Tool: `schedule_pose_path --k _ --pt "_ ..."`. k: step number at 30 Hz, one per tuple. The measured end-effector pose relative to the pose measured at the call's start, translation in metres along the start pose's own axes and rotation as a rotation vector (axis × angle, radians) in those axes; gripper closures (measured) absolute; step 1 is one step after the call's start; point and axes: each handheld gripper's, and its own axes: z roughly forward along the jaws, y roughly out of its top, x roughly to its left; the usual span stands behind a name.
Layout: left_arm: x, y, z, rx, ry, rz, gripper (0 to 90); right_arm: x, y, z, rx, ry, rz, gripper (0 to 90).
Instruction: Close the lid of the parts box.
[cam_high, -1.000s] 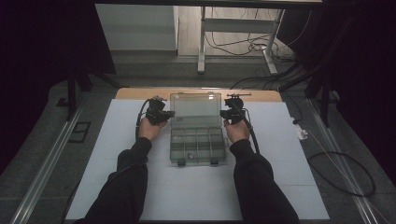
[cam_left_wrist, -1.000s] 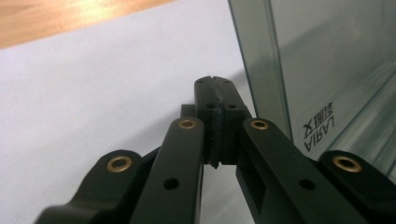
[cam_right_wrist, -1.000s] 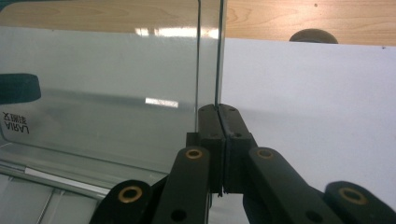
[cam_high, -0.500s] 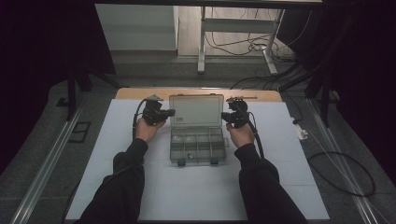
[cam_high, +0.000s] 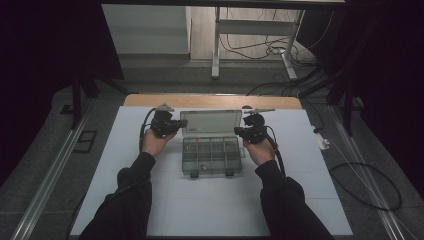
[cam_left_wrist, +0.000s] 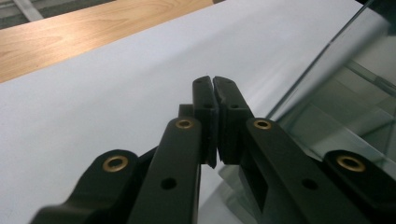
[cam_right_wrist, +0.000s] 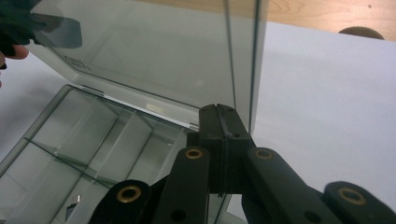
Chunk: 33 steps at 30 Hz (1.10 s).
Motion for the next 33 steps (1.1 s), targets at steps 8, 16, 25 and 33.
schedule_pose_path --k 8,16,25,33 --pt "-0.007 -0.003 -0.012 0.004 -0.003 -0.001 86.3 0.004 -0.007 -0.012 -0.008 0.044 -0.031 89.5" --pt "-0.013 -0.005 -0.028 0.001 -0.026 0.008 86.9 0.008 -0.014 -0.024 -0.008 0.076 -0.071 89.5" --pt "-0.031 -0.006 -0.036 0.03 -0.039 0.038 86.6 0.014 -0.025 -0.032 0.008 0.091 -0.123 89.5" --pt "-0.039 -0.012 -0.047 0.038 -0.055 0.027 85.6 0.021 -0.035 -0.039 0.022 0.121 -0.14 89.5"
